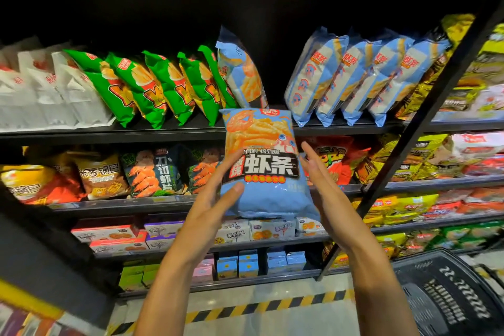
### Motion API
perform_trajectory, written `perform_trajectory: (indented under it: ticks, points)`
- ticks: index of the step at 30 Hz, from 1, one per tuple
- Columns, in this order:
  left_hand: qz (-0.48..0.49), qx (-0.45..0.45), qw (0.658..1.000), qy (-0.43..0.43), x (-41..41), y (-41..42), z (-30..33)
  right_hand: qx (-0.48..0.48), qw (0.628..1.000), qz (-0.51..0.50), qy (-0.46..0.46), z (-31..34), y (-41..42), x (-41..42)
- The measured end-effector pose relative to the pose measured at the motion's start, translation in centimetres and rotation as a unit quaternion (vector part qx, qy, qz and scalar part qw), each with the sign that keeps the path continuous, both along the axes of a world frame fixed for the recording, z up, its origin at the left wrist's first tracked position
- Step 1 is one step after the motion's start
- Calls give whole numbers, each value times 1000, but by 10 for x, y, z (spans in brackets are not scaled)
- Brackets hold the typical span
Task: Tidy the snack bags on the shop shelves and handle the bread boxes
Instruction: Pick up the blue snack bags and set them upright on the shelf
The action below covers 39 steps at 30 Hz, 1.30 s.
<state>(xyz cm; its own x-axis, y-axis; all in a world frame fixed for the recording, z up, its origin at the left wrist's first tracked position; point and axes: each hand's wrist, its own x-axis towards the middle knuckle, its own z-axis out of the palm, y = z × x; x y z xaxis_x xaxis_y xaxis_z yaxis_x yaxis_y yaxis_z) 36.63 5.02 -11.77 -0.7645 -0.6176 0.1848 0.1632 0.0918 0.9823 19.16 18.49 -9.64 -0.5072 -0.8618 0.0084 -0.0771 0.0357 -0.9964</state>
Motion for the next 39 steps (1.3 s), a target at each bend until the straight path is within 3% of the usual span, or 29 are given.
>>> perform_trajectory:
  ticks: [6, 14, 21, 26, 32, 39]
  points:
    - [-2, -30, 999, -14, 8, 2, 16, -81, 991, 1, 104, 6, 23, 9]
    - [-76, -198, 977, -18, 16, 2, 20, -128, 981, -45, 139, 15, 20, 6]
    - [-30, -137, 990, 4, 12, 0, 13, -108, 985, 49, 128, 12, 31, 4]
    - [-35, -67, 997, 16, 10, 0, 7, -116, 990, -26, 79, 7, 22, 9]
    - [-46, -81, 996, -12, 3, 7, 3, -94, 982, -157, 41, -2, 11, 14]
    - [-89, -75, 993, -11, 0, 15, 0, -91, 971, -219, 25, -4, 9, 15]
